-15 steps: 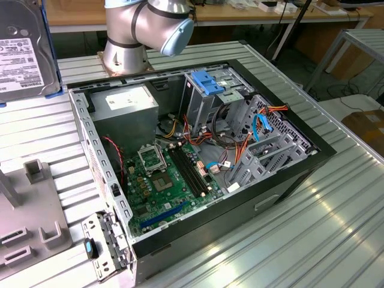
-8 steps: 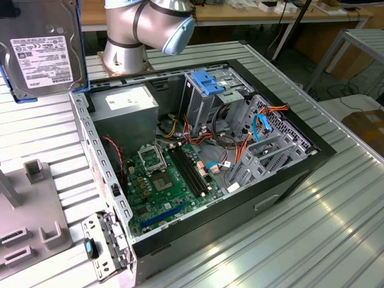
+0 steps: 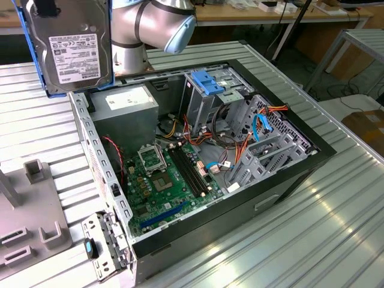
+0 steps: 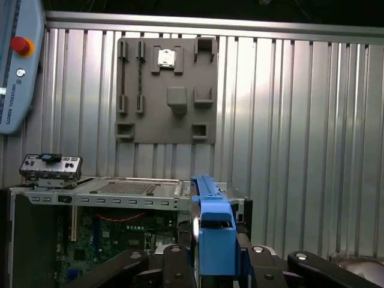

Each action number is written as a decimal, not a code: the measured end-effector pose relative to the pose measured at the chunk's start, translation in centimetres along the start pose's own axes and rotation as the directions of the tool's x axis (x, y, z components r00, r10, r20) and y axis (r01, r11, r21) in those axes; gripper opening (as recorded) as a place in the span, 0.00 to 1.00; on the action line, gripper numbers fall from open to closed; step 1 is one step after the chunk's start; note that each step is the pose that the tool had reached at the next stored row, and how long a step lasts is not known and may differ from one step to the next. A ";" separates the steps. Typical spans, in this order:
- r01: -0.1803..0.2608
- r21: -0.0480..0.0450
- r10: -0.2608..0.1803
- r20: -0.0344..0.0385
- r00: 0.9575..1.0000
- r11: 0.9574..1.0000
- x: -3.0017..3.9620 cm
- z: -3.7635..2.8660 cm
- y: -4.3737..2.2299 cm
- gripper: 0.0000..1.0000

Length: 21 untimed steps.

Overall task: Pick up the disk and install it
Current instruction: 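Pick up the disk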

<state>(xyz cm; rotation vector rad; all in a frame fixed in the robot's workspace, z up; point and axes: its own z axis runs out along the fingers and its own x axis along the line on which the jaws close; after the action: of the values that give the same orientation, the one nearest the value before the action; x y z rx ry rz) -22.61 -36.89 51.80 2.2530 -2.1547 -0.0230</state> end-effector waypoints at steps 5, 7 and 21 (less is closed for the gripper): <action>0.000 0.000 0.000 0.000 1.000 1.000 0.14 -0.08 -3.09 0.36; 0.000 0.000 0.000 0.000 1.000 1.000 0.19 -0.12 -4.25 0.36; 0.000 0.000 0.000 0.000 1.000 1.000 0.32 -0.20 -7.36 0.36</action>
<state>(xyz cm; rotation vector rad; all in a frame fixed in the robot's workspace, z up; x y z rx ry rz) -15.24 -36.88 51.79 2.2535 -2.1543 -0.0229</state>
